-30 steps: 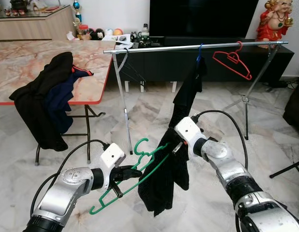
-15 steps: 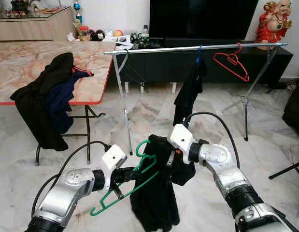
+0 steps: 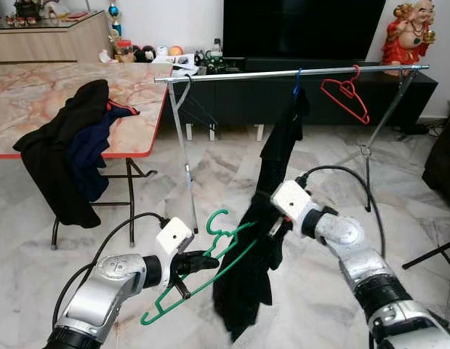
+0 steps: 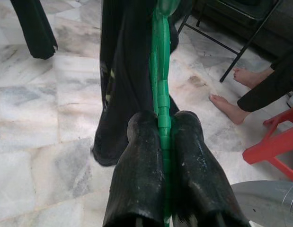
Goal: Hang hanger
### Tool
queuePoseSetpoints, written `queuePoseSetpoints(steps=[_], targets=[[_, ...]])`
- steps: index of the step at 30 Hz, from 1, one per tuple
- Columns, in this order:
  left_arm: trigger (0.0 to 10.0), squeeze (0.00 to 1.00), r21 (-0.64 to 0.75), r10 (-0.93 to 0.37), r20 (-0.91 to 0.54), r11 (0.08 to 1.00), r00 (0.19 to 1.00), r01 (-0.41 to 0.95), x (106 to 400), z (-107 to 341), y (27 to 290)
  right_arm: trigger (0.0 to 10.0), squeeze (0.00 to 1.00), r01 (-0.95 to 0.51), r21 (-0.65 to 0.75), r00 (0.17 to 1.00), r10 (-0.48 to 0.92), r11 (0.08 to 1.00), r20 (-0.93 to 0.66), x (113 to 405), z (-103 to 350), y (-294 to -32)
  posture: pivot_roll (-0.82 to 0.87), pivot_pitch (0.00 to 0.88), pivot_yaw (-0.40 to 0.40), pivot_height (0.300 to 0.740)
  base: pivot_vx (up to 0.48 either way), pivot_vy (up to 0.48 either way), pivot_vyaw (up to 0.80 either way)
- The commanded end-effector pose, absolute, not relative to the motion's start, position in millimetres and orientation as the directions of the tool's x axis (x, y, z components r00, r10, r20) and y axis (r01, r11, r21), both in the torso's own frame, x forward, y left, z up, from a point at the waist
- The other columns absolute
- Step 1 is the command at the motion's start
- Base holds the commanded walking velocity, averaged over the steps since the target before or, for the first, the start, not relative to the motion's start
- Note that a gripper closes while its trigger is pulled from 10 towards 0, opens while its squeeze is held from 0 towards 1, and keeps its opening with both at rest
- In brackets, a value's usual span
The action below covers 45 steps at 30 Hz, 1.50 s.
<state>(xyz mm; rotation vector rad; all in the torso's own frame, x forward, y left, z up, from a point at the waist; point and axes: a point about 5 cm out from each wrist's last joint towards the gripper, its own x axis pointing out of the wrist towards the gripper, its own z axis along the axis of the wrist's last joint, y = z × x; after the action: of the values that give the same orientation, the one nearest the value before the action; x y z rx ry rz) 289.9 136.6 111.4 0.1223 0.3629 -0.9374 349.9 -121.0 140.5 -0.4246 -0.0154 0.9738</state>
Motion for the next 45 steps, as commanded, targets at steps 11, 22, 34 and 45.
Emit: queuePoseSetpoints(steps=[11, 22, 34, 45], targets=[[10.0, 0.00, -0.078, -0.781, -0.330, 0.582, 0.530, 0.810, 289, 114, 135, 10.0, 0.00, -0.949, -0.232, 0.247, 0.961, 0.214, -0.123, 311, 151, -118, 0.14, 0.000, -0.012, 0.740, 0.000, 0.000, 0.00], [10.0, 0.00, -0.081, -0.782, -0.323, 0.585, 0.534, 0.807, 290, 114, 135, 10.0, 0.00, -0.877, -0.329, 0.464, 0.799, 0.351, -0.384, 325, 119, -144, 0.14, 0.000, -0.011, 0.740, 0.000, 0.000, 0.00], [10.0, 0.00, -0.083, -0.780, -0.325, 0.587, 0.535, 0.805, 290, 113, 136, 10.0, 0.00, -0.890, -0.301, 0.431, 0.850, 0.343, -0.303, 321, 130, -142, 0.14, 0.000, -0.012, 0.740, 0.000, 0.000, 0.00], [10.0, 0.00, -0.083, -0.780, -0.325, 0.587, 0.535, 0.805, 290, 113, 136, 10.0, 0.00, -0.890, -0.301, 0.431, 0.850, 0.343, -0.303, 321, 130, -142, 0.14, 0.000, -0.012, 0.740, 0.000, 0.000, 0.00]])
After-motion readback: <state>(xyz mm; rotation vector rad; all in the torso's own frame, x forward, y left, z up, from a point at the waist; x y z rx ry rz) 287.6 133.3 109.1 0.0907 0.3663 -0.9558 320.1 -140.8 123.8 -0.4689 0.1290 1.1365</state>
